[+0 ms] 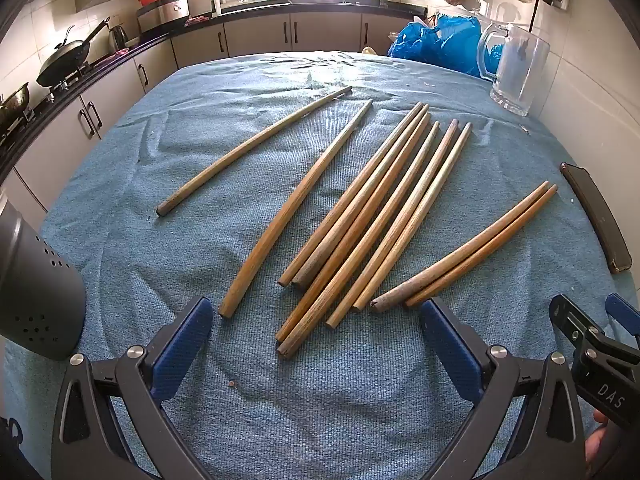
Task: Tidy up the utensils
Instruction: 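Move both tools toward the wooden chopsticks lying on the blue towel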
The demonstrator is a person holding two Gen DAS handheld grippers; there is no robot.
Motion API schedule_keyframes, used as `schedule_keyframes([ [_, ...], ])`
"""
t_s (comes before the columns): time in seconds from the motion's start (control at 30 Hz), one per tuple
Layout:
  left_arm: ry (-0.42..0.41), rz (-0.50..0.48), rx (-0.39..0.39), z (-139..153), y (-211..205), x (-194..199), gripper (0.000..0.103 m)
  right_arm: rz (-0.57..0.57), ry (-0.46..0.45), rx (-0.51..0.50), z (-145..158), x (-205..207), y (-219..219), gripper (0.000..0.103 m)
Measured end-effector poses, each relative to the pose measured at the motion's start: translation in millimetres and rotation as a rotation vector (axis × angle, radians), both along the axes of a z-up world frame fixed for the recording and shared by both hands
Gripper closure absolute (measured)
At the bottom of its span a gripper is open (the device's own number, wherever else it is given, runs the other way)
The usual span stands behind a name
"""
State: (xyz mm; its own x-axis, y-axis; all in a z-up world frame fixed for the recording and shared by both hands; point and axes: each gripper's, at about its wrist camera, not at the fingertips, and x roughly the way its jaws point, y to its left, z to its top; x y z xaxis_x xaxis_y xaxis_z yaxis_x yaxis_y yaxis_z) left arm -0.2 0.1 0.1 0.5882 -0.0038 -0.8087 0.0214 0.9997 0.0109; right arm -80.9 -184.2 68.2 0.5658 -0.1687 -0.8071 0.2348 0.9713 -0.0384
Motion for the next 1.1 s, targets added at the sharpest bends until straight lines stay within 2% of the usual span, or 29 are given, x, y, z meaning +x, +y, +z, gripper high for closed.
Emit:
schedule_keyframes([
  [0.63, 0.008, -0.022, -0.001, 3, 6, -5, 0.0, -0.007, 0.014, 0.004, -1, 4, 0, 0.0],
  [0.73, -0.077, 0.001, -0.006, 23, 16, -26, 0.0, -0.01, 0.024, 0.004, 0, 5, 1, 0.0],
  [1.0, -0.256, 0.022, 0.043, 76, 44, -83, 0.0, -0.022, 0.033, -0.012, 2, 0, 4, 0.0],
  [1.1, -0.303, 0.034, 0.067, 91, 50, -96, 0.0, -0.023, 0.002, 0.0, 11, -10, 9, 0.0],
])
